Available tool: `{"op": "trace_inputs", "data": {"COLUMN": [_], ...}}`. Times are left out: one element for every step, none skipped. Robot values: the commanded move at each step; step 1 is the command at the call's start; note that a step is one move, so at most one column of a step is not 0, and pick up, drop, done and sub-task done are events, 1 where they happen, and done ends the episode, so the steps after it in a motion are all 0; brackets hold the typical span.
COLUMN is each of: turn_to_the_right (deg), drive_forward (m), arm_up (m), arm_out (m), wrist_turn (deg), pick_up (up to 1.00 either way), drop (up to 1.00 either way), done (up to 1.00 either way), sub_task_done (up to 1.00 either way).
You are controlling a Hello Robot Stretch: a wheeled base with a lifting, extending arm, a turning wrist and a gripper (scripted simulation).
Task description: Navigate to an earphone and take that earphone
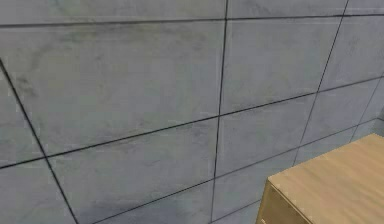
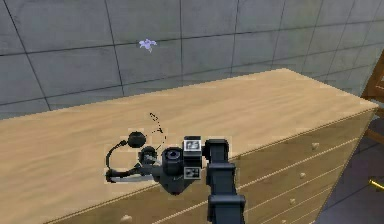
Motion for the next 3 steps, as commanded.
{"op": "trace_inputs", "data": {"turn_to_the_right": [0.0,0.0,0.0], "drive_forward": [0.0,0.0,0.0], "arm_up": [0.0,0.1,0.0], "arm_out": [0.0,0.0,0.0], "wrist_turn": [0.0,0.0,0.0], "pick_up": [1.0,0.0,0.0], "drop": [0.0,0.0,0.0], "done": [0.0,0.0,1.0], "sub_task_done": [0.0,0.0,0.0]}}
